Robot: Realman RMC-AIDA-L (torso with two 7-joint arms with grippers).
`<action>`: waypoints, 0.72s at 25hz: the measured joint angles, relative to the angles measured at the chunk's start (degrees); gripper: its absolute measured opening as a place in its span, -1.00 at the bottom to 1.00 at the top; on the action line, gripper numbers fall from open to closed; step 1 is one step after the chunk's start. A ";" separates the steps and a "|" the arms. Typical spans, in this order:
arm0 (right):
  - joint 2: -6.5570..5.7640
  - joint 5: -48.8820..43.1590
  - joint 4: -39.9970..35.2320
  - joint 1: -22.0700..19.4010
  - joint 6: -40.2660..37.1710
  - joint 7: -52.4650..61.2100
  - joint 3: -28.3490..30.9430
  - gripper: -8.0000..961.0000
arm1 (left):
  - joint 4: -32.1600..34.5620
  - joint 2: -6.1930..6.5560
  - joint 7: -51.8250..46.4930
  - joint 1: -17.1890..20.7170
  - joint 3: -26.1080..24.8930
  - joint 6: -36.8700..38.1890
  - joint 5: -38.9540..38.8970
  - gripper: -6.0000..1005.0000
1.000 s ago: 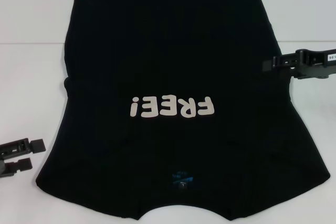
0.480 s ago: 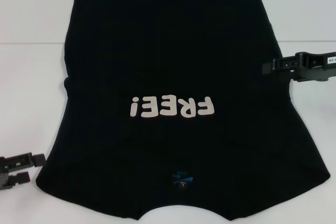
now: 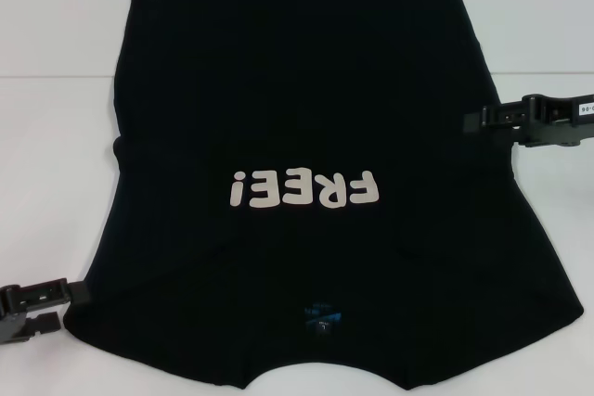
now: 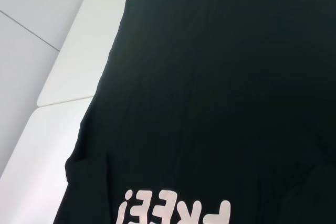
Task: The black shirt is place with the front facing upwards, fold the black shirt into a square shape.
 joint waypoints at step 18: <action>-0.03 -0.01 0.01 -0.26 -0.47 0.00 0.01 0.53 | -1.34 -0.53 -0.30 -1.27 2.00 -1.72 0.62 0.71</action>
